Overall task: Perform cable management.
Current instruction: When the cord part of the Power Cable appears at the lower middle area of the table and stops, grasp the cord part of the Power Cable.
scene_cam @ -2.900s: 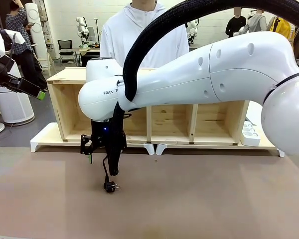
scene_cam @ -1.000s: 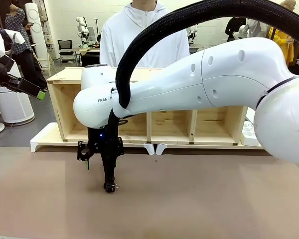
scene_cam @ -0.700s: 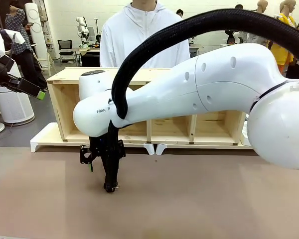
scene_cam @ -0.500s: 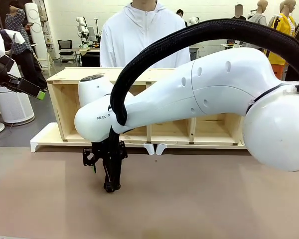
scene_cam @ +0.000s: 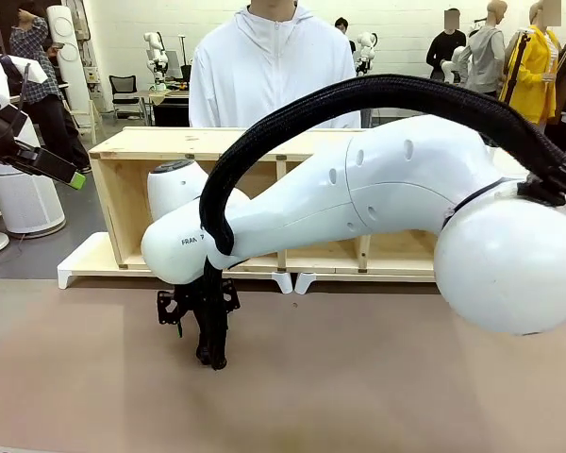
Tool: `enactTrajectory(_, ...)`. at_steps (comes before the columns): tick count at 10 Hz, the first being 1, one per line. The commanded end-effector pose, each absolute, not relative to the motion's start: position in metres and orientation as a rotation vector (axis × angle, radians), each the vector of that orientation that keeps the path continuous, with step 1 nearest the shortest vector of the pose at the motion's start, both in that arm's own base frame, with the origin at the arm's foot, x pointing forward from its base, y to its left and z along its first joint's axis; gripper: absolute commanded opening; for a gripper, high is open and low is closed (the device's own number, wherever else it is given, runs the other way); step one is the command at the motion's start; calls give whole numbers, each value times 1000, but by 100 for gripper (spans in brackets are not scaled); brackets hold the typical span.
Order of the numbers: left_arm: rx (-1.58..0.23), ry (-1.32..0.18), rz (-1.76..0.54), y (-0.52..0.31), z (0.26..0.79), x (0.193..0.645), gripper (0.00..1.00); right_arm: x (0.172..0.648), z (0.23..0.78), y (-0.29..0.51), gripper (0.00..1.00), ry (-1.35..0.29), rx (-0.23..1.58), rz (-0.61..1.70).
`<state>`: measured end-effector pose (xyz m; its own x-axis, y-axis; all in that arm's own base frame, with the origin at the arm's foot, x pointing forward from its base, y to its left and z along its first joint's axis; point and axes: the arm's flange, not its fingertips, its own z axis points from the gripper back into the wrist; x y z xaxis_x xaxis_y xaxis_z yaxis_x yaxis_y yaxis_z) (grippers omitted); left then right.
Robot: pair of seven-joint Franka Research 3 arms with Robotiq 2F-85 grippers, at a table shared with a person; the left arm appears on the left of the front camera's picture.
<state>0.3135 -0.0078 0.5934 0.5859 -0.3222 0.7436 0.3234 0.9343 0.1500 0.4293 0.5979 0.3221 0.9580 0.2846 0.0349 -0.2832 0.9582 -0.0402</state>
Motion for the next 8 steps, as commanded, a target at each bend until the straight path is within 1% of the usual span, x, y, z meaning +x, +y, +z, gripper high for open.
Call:
enactTrajectory(1,-2,-876,-368,-8,593,316,100,438,315,604,100,-31,-20,253)
enactTrajectory(5,-2,-876,-368,-8,593,316,100,439,310,599,100,-16,3,237)
enactTrajectory(8,-2,-876,-368,-8,593,316,100,437,310,597,70,-2,-18,240)
